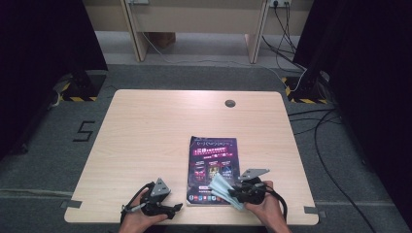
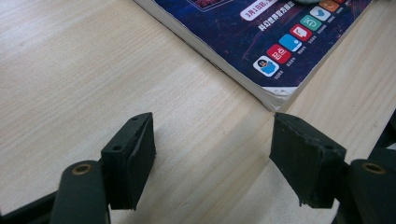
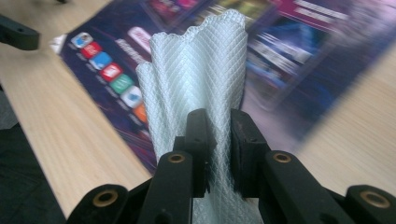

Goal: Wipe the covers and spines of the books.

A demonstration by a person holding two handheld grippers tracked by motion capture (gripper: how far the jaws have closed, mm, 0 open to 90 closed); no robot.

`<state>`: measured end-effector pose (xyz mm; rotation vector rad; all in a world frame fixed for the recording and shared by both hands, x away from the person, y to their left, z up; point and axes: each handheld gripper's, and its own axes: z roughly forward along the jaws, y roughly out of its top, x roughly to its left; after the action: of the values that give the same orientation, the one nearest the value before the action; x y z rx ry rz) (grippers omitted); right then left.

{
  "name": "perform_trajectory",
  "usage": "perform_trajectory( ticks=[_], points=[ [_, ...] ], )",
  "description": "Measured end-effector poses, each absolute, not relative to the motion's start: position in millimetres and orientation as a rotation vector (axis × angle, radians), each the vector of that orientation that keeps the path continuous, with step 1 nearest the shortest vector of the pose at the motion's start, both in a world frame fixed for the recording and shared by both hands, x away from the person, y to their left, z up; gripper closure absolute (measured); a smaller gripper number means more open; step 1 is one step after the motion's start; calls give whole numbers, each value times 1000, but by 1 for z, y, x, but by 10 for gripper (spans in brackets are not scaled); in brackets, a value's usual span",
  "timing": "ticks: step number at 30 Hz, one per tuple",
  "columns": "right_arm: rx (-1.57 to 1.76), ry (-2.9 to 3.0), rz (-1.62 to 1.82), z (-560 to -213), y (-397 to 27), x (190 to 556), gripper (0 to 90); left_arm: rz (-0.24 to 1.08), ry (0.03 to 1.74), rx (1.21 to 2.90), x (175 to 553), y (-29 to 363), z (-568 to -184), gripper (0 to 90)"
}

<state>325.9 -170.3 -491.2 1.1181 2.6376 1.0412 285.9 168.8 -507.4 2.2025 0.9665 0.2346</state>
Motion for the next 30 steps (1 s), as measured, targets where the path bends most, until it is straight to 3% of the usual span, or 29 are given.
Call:
perform_trajectory(
  ticks=[4,15,21,30],
  points=[
    [1201,2582,1028,-490,-194,329,791,235,968,2202,286,169,-507,300],
    [1229,2522,994,-484,-211,335,796,228,972,2198,287,169,-507,298],
    [1326,2330,1011,-466,-245,360,800,227,982,2191,288,169,-507,295],
    [1474,2161,922,-469,-286,395,799,237,1002,2165,292,171,-506,293]
  ],
)
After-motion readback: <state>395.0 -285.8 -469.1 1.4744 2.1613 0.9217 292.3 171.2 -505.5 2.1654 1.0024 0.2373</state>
